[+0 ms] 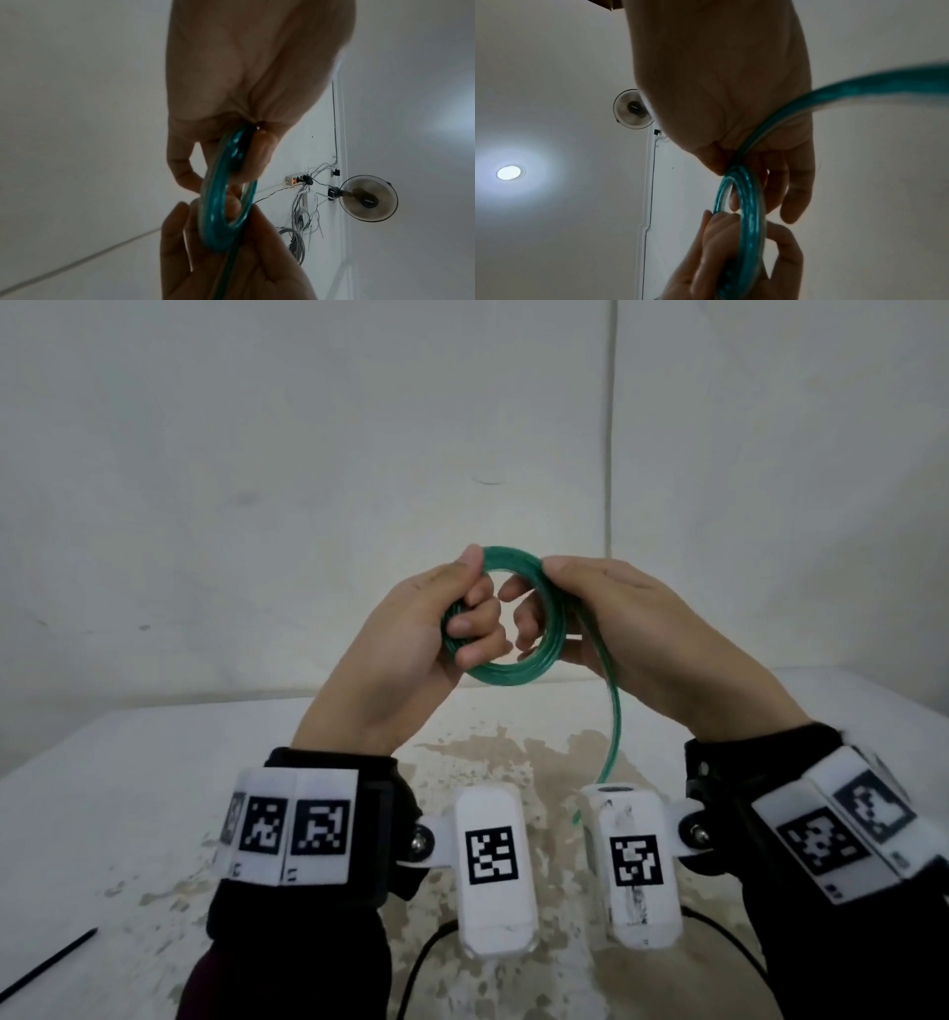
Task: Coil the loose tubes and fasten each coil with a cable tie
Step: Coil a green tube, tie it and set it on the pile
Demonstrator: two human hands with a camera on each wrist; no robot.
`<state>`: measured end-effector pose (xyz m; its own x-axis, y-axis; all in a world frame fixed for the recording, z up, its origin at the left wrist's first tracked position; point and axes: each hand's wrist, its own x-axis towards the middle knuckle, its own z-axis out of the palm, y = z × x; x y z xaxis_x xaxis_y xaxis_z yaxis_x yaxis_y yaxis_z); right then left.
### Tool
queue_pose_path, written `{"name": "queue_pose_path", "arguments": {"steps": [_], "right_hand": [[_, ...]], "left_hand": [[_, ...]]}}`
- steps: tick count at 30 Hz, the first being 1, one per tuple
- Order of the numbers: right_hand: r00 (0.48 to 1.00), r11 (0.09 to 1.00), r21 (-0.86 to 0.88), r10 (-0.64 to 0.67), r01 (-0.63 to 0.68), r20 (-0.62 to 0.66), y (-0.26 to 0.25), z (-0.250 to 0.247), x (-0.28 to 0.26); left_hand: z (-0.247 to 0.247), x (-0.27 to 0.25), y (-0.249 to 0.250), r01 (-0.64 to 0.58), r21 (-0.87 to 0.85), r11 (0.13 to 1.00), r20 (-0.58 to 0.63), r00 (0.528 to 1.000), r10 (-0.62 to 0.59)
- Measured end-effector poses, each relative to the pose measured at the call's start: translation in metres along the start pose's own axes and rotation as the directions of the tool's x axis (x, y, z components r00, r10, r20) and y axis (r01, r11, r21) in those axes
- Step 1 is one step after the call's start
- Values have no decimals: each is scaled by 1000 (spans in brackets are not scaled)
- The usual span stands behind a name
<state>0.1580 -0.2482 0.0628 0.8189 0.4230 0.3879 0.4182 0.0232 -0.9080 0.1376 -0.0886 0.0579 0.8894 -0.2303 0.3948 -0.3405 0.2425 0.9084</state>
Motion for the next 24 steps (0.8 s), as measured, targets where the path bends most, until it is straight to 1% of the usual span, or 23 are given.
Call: {"name": "queue_pose_path", "arguments": {"steps": [3, 6, 8, 10, 12, 14, 17, 19, 21, 23, 24], "right_hand": [[997, 991, 119, 49, -56, 62, -1, -8, 0], [994, 974, 213, 51, -70, 94, -1, -12, -1], [996, 959, 281, 20, -44, 90, -1, -10, -1], [998, 952, 306, -4, -15, 60, -1, -8, 0], [1000, 970, 244, -8, 2, 21, -1, -7, 1], [1000, 991, 133, -22, 21, 12, -1, -8, 0], [998, 995, -85, -53, 55, 23, -2, -8, -3], [998, 984, -164, -62, 66, 28, -3, -5, -4], [997, 983, -169, -75, 74, -1, -2, 0, -3], [997, 996, -70, -57, 53, -56, -2, 1, -1], [997, 999, -29, -42, 40, -58, -1, 0, 0]], "left_hand": [[4, 3, -3, -77, -86, 993, -76, 995, 70], [9, 6, -5, -136, -147, 980, -107, 987, 121], [11, 6, -5, -139, -205, 969, -77, 989, 126], [12, 4, -3, -107, -252, 962, -1, 994, 110], [12, 1, 0, -57, -234, 970, 73, 994, 76], [11, -1, 2, -4, -160, 987, 107, 994, 21], [9, -1, 2, 55, -14, 998, 103, 993, -54], [6, -1, -1, 65, 37, 997, 85, 994, -68], [4, 1, -3, 33, 41, 999, 70, 997, -36], [3, 2, -3, -24, -1, 1000, 22, 999, 24], [2, 3, -2, -53, -30, 998, -16, 998, 53]]}}
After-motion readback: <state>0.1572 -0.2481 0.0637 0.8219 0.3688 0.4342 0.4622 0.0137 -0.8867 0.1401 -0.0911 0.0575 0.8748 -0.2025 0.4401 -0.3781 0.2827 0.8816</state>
